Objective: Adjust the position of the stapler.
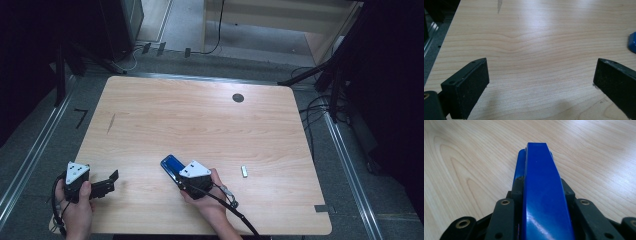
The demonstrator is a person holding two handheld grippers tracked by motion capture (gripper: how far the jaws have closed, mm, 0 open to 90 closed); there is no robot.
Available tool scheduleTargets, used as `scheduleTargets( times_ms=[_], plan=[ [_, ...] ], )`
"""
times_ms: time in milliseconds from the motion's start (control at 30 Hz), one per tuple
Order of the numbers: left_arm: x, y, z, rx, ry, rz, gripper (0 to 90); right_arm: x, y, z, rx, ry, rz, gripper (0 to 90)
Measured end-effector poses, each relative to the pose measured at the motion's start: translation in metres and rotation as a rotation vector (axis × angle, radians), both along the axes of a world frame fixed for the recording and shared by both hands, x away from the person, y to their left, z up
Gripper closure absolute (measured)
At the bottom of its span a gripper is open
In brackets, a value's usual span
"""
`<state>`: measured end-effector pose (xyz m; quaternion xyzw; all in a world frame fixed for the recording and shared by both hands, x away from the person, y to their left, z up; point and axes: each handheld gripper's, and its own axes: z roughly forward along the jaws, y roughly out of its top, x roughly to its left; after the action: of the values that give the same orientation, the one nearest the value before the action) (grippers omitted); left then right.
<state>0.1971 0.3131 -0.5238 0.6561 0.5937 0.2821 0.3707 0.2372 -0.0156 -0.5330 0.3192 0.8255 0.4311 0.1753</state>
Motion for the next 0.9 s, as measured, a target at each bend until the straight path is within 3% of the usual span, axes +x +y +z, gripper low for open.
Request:
scheduleTargets(
  times_ms=[267,467,700,900],
  plan=[
    [-0.002,0.000,0.000,-0.013,-0.019,-0.004,0.1,-0.007,-0.016,0.002,0.011,-0.014,0.029,67.3],
    [-0.004,-0.003,0.000,0.007,-0.037,-0.015,0.1,-0.011,-0.030,0.003,0.008,-0.020,0.058,67.3],
    [-0.007,-0.019,0.004,0.023,-0.060,-0.091,0.1,-0.015,-0.048,0.003,0.002,-0.028,0.093,67.2],
    [-0.012,-0.033,0.008,0.004,-0.062,-0.154,0.1,-0.020,-0.064,0.001,-0.005,-0.031,0.117,67.2]
  ],
)
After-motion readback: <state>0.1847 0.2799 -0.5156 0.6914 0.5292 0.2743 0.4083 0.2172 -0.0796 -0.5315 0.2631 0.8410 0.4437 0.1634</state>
